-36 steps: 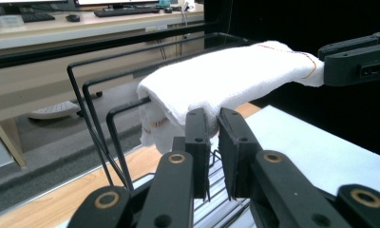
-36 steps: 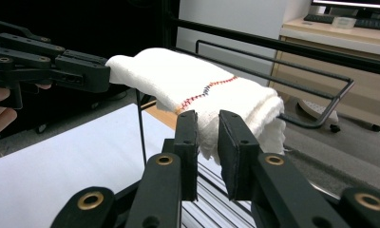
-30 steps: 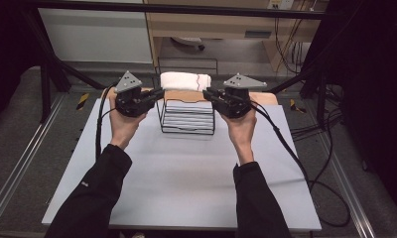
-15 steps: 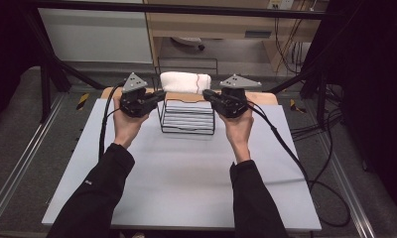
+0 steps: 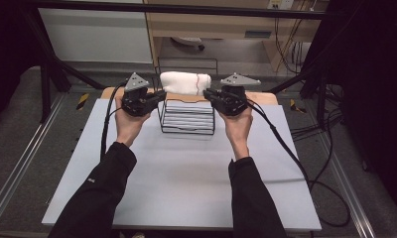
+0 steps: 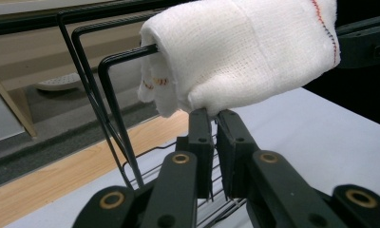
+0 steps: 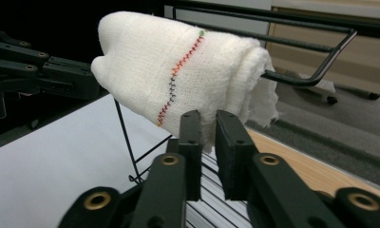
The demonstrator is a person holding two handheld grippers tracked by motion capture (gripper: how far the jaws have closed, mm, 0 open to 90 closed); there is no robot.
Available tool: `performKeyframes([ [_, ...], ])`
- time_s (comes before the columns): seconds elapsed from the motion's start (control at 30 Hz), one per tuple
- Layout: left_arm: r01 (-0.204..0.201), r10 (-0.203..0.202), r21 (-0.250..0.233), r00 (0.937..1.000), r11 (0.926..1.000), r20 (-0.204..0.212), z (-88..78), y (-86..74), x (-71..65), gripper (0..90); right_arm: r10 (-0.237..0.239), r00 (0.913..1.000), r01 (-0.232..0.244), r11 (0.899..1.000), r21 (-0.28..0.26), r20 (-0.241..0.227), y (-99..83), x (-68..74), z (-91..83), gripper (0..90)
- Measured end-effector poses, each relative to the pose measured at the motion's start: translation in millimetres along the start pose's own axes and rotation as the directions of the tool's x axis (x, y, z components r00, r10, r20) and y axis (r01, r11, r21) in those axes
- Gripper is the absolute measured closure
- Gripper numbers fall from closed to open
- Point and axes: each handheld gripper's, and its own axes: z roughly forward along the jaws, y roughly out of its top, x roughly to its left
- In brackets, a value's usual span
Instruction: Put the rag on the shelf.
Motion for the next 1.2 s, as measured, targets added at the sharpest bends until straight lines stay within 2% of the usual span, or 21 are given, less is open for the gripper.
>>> performKeyframes([
  [0.2,-0.006,0.006,-0.020,1.0000,0.9998,0.003,-11.7,0.6,-0.9,73.7,-0.008,0.9995,0.007,1.000,-0.027,-0.030,1.8,2.9,-14.4,69.0],
  [0.4,-0.006,0.007,-0.013,1.0000,0.9999,0.003,-22.9,-0.9,-0.2,60.5,-0.006,0.9977,0.004,1.000,-0.025,-0.067,2.1,4.0,-27.7,53.1],
  [0.57,-0.007,0.007,-0.005,0.9999,1.0000,0.012,-31.6,-5.8,-0.4,48.7,-0.001,0.9972,0.000,1.000,-0.020,-0.074,-2.0,2.6,-35.2,36.9],
  [0.63,-0.009,0.009,0.006,0.9997,0.9999,0.021,-34.5,-9.9,-0.5,44.7,-0.002,0.9975,0.000,1.000,-0.017,-0.070,-5.4,1.8,-38.1,31.6],
  [0.73,-0.013,0.012,0.025,0.9997,0.9996,0.021,-38.5,-18.1,-1.0,38.2,0.030,0.9957,-0.030,1.000,-0.002,-0.088,-12.2,-2.0,-41.2,24.8],
  [0.93,-0.007,0.006,0.045,0.9998,0.9990,0.020,-45.9,-40.2,-0.6,27.2,0.042,0.9931,-0.040,0.999,0.023,-0.110,-29.2,-6.7,-47.2,12.4],
  [1.2,-0.001,-0.001,0.077,0.9996,0.9970,0.027,-54.2,-66.4,0.4,13.2,0.050,0.9891,-0.044,0.998,0.050,-0.138,-53.8,-10.4,-56.0,4.4],
])
